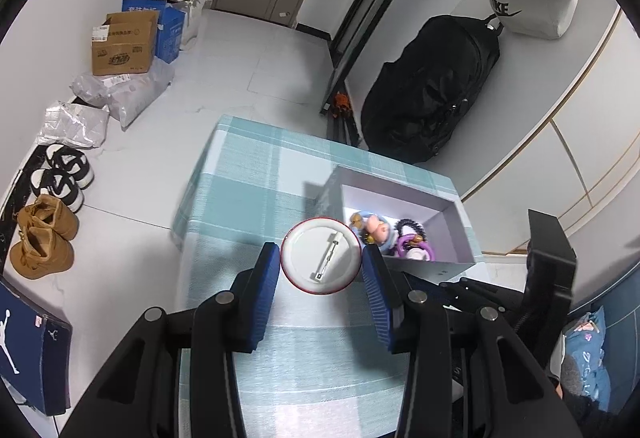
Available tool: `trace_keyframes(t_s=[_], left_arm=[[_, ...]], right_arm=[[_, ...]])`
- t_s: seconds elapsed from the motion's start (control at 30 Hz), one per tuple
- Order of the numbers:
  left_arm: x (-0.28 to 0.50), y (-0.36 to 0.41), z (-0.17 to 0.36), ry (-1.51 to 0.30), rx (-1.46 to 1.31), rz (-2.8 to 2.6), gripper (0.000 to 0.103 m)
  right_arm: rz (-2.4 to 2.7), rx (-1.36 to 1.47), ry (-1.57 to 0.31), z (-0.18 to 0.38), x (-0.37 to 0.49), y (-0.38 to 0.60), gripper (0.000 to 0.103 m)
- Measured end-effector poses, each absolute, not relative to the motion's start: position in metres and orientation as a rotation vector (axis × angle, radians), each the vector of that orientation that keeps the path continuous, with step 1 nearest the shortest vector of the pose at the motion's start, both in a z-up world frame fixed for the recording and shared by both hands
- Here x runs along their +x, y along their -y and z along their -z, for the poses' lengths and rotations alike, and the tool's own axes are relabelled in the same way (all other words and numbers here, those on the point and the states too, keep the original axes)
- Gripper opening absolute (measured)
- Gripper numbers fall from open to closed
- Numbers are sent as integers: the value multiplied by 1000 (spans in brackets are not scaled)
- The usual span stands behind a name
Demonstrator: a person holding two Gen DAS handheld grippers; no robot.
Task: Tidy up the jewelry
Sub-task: 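Grasp the white badge with the left tool while the right tool grasps the red-capped bottle, then lower the white badge and red-capped bottle into the box and open both tools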
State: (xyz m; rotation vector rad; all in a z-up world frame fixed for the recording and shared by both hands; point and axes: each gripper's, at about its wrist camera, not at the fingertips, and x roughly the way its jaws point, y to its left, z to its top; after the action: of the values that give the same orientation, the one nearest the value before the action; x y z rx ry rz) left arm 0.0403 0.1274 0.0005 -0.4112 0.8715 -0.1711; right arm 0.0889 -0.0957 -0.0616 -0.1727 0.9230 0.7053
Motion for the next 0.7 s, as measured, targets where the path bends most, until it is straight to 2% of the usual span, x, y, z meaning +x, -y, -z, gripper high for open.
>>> trace_keyframes(t_s=[0.27, 0.7], left_arm=[[42, -94, -15, -821, -324, 206, 37], [57, -57, -7, -825, -277, 210, 37]], right_arm=[[-741, -41, -860, 30, 90, 122, 18], [-699, 118, -757, 6, 98, 184, 18]])
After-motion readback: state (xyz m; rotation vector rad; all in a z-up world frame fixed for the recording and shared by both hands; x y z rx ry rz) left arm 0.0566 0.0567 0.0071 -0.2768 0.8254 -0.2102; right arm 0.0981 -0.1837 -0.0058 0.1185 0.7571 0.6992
